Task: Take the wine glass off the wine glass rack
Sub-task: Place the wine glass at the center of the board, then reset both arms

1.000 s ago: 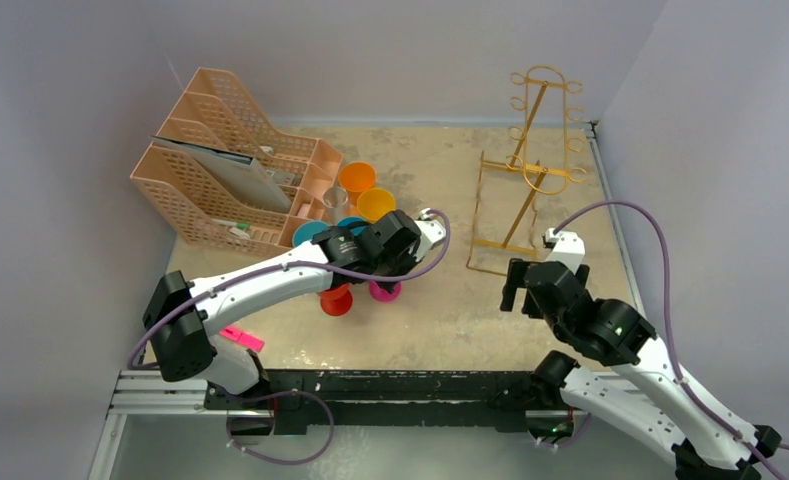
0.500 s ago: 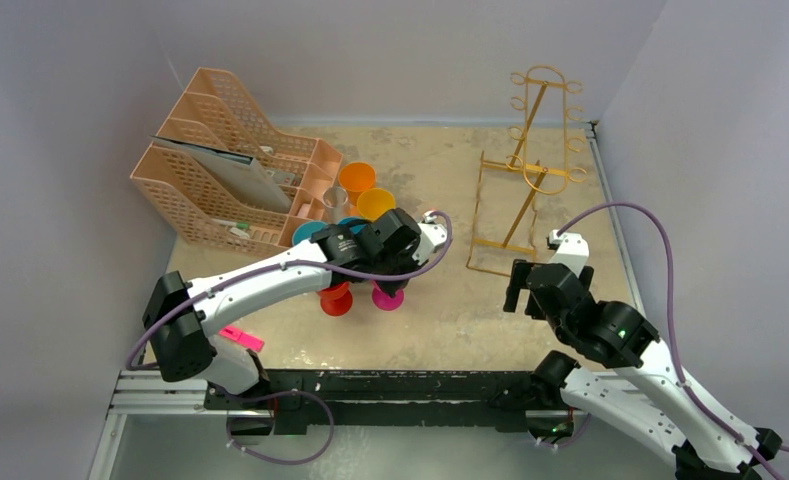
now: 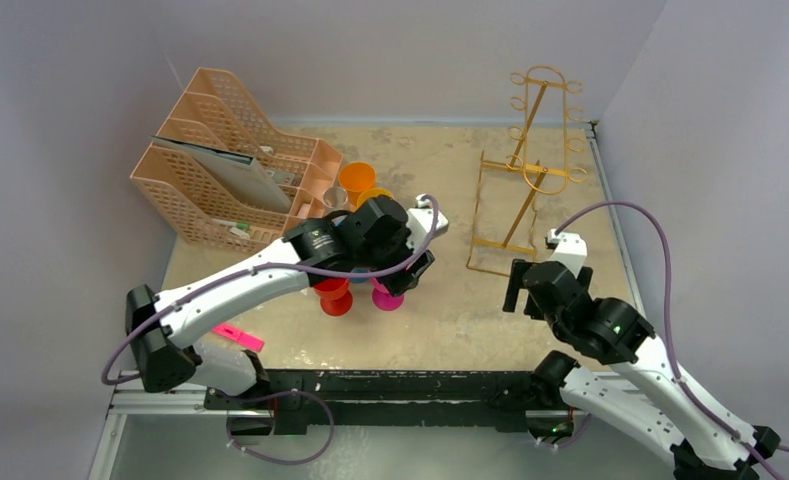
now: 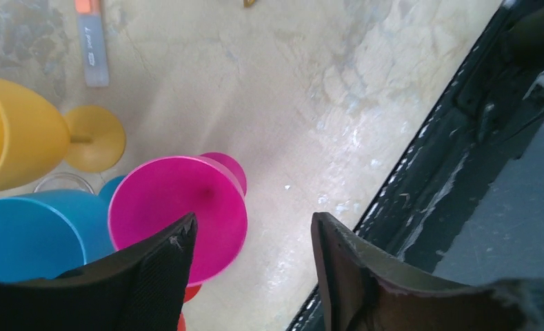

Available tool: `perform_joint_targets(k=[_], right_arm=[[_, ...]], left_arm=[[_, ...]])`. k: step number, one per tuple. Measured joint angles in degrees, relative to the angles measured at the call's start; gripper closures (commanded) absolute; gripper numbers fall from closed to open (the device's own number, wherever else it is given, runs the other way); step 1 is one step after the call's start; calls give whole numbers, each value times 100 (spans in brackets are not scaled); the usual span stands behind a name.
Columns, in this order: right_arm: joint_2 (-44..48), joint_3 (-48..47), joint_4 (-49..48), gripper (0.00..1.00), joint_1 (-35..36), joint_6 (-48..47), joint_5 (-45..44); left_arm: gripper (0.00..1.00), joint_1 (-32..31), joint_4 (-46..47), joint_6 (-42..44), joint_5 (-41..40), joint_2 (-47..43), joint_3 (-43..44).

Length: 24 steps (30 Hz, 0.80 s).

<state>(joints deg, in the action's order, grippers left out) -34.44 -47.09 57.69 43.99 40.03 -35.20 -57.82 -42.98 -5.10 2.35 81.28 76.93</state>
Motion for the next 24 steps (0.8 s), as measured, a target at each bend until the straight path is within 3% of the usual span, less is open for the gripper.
perform_joint_targets(k=[4, 15, 20, 24], right_arm=[[-129, -4, -13, 1, -420, -7, 273], [-575, -4, -299, 1, -3029, -293, 2470], [-986, -385, -341, 1, -4129, -428, 3276], [-1272, -894, -334, 1, -4647, -560, 3316]], left_arm=[[26, 0, 13, -46, -2, -470, 101], [17, 90, -109, -306, -286, -1307, 339], [15, 975, -479, -433, -181, -1375, 431], [10, 1834, -710, -535, -81, -1412, 435]])
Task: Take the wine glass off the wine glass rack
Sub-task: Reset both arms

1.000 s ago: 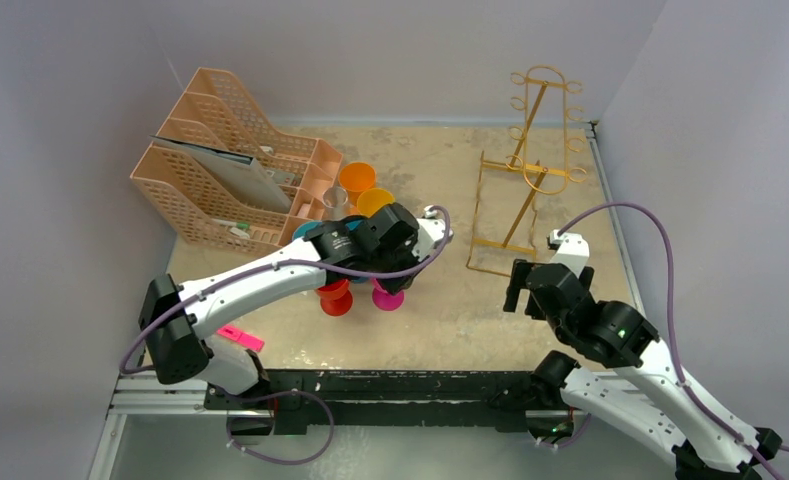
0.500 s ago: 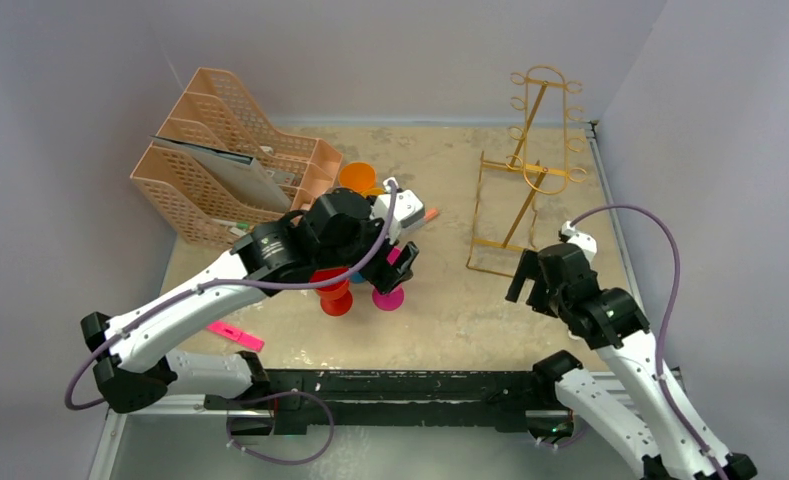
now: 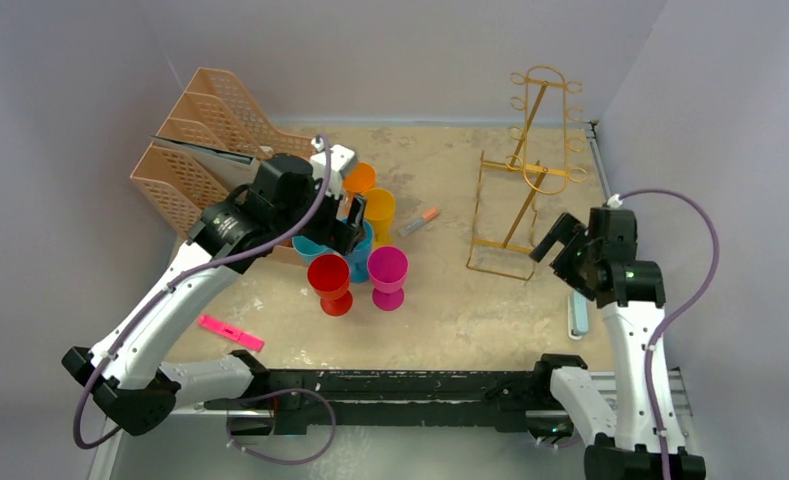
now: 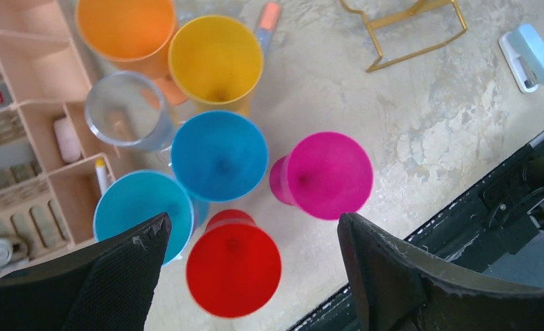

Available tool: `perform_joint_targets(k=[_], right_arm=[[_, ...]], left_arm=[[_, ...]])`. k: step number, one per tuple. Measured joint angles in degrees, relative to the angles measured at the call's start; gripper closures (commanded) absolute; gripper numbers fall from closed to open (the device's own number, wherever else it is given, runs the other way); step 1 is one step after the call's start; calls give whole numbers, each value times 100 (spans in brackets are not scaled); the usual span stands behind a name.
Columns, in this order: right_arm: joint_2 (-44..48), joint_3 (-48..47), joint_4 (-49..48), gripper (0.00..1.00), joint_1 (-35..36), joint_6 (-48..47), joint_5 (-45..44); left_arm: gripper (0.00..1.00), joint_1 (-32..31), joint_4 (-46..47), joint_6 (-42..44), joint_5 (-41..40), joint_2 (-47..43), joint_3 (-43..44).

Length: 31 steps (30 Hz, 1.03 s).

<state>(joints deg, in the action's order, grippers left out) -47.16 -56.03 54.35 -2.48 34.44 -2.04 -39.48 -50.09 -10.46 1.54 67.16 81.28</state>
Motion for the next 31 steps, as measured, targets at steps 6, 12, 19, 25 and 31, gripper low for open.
perform_joint_targets(k=[6, 12, 19, 25, 31], right_arm=[[-273, -1014, 59, 1, -431, -341, -428], [-341, -1777, 105, 1, -509, -772, -638], [-195, -2273, 153, 1, -507, -1615, 116], [-57, -2122, 103, 1, -507, -1917, 837], [-44, -2098, 129, 1, -507, -1993, 1104]], left_arm=[[7, 758, -605, -107, 212, -55, 496], [7, 1049, -807, -251, 214, -142, 866], [6, 1049, -970, -673, -310, -94, 896], [6, 1049, -999, -964, -828, -57, 896], [5, 1049, -975, -1102, -1051, -184, 883]])
